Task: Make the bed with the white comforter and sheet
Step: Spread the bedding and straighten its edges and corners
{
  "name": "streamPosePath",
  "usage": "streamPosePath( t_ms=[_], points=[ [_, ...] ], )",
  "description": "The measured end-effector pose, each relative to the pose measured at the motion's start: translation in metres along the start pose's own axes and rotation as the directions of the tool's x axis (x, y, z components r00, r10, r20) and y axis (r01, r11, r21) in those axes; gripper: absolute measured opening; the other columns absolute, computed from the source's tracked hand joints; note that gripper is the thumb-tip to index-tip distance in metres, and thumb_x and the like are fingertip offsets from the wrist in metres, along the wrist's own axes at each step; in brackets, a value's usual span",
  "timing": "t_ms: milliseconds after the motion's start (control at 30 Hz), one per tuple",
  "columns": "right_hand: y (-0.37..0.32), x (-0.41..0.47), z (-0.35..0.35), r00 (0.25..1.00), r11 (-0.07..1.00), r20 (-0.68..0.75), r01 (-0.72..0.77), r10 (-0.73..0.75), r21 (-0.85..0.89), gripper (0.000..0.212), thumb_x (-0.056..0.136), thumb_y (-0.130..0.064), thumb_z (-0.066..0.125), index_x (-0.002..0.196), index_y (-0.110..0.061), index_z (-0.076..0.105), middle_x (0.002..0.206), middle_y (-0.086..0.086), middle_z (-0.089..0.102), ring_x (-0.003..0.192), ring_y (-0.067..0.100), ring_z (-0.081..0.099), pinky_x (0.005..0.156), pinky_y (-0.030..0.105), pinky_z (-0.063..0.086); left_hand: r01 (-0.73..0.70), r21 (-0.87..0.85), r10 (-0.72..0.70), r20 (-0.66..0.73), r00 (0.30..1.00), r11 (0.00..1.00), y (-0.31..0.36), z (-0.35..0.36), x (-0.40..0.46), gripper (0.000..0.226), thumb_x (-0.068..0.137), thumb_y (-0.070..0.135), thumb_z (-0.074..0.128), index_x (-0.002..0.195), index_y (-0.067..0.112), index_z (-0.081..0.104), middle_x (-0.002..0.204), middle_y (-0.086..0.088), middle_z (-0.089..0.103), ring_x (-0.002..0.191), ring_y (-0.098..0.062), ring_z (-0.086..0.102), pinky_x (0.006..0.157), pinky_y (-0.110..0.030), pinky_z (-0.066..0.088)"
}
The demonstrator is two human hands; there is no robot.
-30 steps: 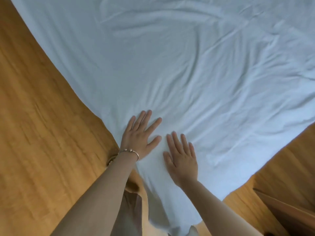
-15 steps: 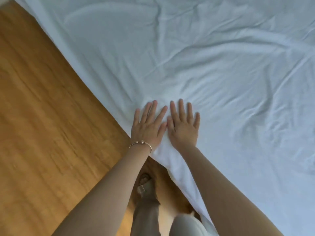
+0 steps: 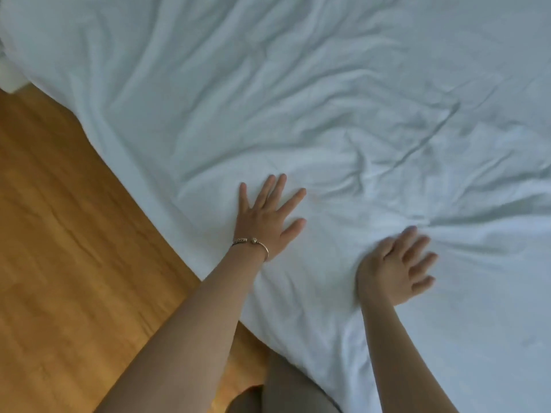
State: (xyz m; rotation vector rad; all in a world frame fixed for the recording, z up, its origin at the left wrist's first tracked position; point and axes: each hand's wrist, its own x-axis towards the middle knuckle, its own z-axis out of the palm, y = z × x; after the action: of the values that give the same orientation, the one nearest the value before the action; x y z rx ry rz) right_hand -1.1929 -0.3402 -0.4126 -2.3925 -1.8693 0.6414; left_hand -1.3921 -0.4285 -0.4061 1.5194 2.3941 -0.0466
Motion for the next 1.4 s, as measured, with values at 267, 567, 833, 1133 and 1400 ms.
streamPosePath(
  t_ms=[267,567,833,1133,1400],
  points=[
    [-0.217,-0.056,0.078,0.928,0.927,0.196,0.347,-0.317,-0.145,0.053,0.102,-0.046,0.012,0.151,-0.046,-0.009,0.161,-0.012,-0.016,0.148,0.016,-0.018,0.118,0.045,-0.012,0.173,0.021,-0.173,0.040,0.984,0.985,-0.192,-0.054,0.066,0.061,0.093,0.067,0.009,0.146,0.050,-0.015,0.159,0.006,-0.022,0.147,-0.017,-0.018,0.110,-0.062,-0.013],
    [-0.460,-0.147,0.154,0.721,0.764,0.267,0.634,-0.640,0.119,0.059,0.099,-0.050,0.026,0.154,-0.030,0.022,0.163,-0.003,0.013,0.151,0.020,0.004,0.122,0.045,0.008,0.170,-0.049,-0.161,0.143,0.977,0.984,-0.438,-0.130,0.126,0.058,0.097,0.061,0.011,0.148,0.046,-0.013,0.159,0.007,-0.023,0.144,-0.018,-0.026,0.116,-0.045,-0.016],
    [-0.545,-0.147,0.197,0.893,0.884,0.239,0.427,-0.381,-0.187,0.053,0.100,-0.046,0.013,0.151,-0.047,-0.002,0.163,-0.009,-0.006,0.150,0.019,-0.013,0.119,0.050,-0.008,-0.355,-0.005,0.344,0.263,0.901,0.935,-0.584,-0.161,0.211,0.065,0.093,0.066,0.023,0.147,0.050,-0.009,0.158,0.008,-0.025,0.145,-0.019,-0.025,0.116,-0.046,-0.016],
    [-0.512,-0.277,0.224,0.779,0.764,0.213,0.624,-0.590,-0.164,0.070,0.088,-0.058,0.055,0.148,-0.025,0.041,0.154,0.000,0.035,0.143,0.031,0.031,0.115,0.048,0.024,-0.756,-0.062,0.757,0.111,0.643,0.651,-0.620,-0.153,0.187,0.046,0.070,0.043,0.071,0.115,0.033,0.064,0.125,0.000,0.053,0.121,-0.025,0.046,0.103,-0.049,0.036],
    [-0.532,-0.301,0.234,0.913,0.935,-0.203,0.343,-0.355,-0.093,0.011,0.064,-0.025,0.075,0.067,-0.015,0.072,0.070,-0.002,0.067,0.081,0.023,0.058,0.072,0.030,0.032,-0.583,-0.375,0.631,0.005,0.776,0.721,-0.625,-0.163,0.167,0.014,0.065,0.018,0.085,0.063,0.018,0.071,0.066,0.005,0.065,0.063,-0.018,0.063,0.061,-0.020,0.037]
  ],
)
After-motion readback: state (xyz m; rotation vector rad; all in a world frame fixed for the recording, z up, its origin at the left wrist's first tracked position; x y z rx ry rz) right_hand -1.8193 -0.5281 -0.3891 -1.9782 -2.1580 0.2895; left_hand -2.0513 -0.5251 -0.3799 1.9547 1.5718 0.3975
